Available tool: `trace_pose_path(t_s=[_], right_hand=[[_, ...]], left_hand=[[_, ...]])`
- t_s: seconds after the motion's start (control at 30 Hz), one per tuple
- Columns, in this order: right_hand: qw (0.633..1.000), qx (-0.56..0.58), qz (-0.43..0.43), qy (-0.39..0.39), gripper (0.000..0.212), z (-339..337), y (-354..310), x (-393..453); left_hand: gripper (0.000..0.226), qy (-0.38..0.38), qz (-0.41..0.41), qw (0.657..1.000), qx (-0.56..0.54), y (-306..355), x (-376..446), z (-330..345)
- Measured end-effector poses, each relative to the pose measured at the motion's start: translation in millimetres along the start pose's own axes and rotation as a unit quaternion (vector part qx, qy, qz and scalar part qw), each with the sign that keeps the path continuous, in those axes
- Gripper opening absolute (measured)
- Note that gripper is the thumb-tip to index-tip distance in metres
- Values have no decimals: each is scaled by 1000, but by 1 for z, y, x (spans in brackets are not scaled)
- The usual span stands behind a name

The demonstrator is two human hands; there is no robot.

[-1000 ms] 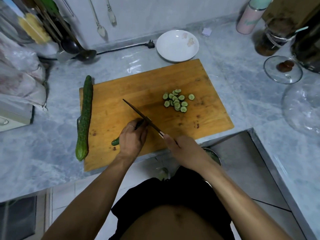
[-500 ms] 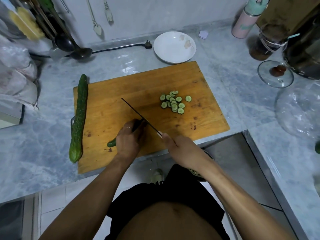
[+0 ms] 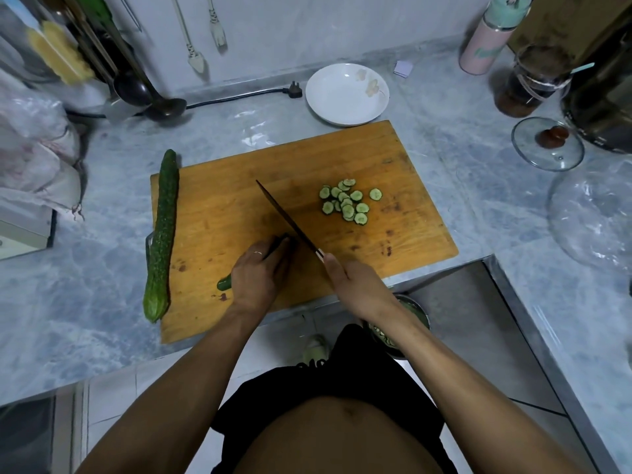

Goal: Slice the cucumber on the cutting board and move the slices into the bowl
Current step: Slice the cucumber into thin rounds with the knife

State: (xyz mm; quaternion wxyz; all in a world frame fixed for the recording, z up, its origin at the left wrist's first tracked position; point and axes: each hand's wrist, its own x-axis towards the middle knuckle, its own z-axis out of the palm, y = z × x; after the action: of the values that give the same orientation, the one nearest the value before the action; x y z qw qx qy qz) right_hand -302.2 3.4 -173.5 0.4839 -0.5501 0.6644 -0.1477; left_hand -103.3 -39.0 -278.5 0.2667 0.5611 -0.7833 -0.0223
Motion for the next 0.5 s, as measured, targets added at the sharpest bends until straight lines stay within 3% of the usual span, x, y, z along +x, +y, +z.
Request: trace_pose_path(t_s=[0.5], right_hand=[[998,-46,-31,-30,60,-12,-15,-31]], left_hand=[[28,29,15,999,-40,1,1,-5]])
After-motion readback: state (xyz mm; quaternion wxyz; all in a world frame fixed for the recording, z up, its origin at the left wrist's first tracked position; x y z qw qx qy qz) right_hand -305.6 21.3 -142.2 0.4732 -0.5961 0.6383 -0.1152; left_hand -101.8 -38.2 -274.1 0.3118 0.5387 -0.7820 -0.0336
